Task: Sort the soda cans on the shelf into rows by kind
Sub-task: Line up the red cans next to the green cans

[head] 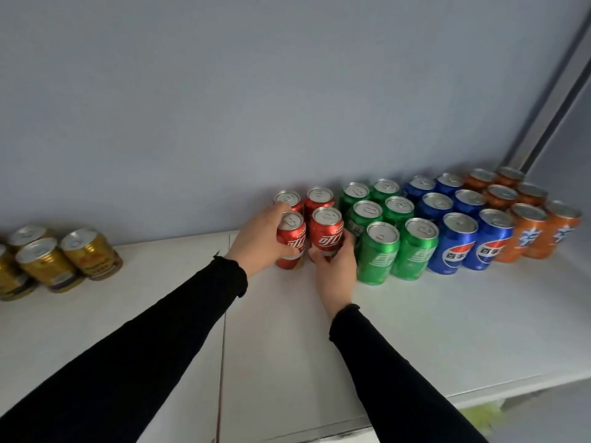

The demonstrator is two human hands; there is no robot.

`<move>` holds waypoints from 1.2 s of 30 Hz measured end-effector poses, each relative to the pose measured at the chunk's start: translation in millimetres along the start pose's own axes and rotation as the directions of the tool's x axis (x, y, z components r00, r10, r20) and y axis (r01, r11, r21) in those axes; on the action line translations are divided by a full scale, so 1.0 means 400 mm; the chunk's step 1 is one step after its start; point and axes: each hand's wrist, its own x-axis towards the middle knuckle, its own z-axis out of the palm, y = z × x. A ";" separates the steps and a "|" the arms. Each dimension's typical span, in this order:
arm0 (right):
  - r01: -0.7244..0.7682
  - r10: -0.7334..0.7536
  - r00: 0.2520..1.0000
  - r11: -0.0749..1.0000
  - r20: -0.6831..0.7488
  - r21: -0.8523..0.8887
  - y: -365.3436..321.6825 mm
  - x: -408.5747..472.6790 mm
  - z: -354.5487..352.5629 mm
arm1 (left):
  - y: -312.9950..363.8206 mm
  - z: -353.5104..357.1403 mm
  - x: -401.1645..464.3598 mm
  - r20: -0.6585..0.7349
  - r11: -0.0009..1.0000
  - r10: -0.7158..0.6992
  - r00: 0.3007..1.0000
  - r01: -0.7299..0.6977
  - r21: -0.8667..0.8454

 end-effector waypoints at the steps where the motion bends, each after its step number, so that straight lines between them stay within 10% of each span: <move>1: 0.006 -0.006 1.000 1.000 0.005 -0.002 -0.001 0.004 0.001 | 0.002 0.006 0.001 -0.015 1.000 -0.007 1.000 0.007 0.007; 13: 0.229 -0.223 0.973 0.952 0.052 -0.203 -0.043 -0.084 -0.029 | 0.002 0.008 -0.070 -0.143 0.998 -0.003 0.990 -0.007 -0.068; 17: 0.518 -0.488 0.853 0.832 0.185 -0.198 -0.091 -0.163 0.006 | -0.078 -0.069 -0.184 -0.228 0.990 0.048 0.972 -0.016 0.140; 24: 0.641 -0.458 0.658 0.757 0.598 -0.125 -0.164 -0.280 0.223 | -0.254 -0.278 -0.420 -0.409 0.960 0.039 0.912 0.079 0.268; 36: 0.204 -0.113 0.519 0.979 0.847 0.006 -0.300 -0.661 0.805 | -0.735 -0.656 -0.750 -0.551 0.938 -0.231 0.802 0.335 0.094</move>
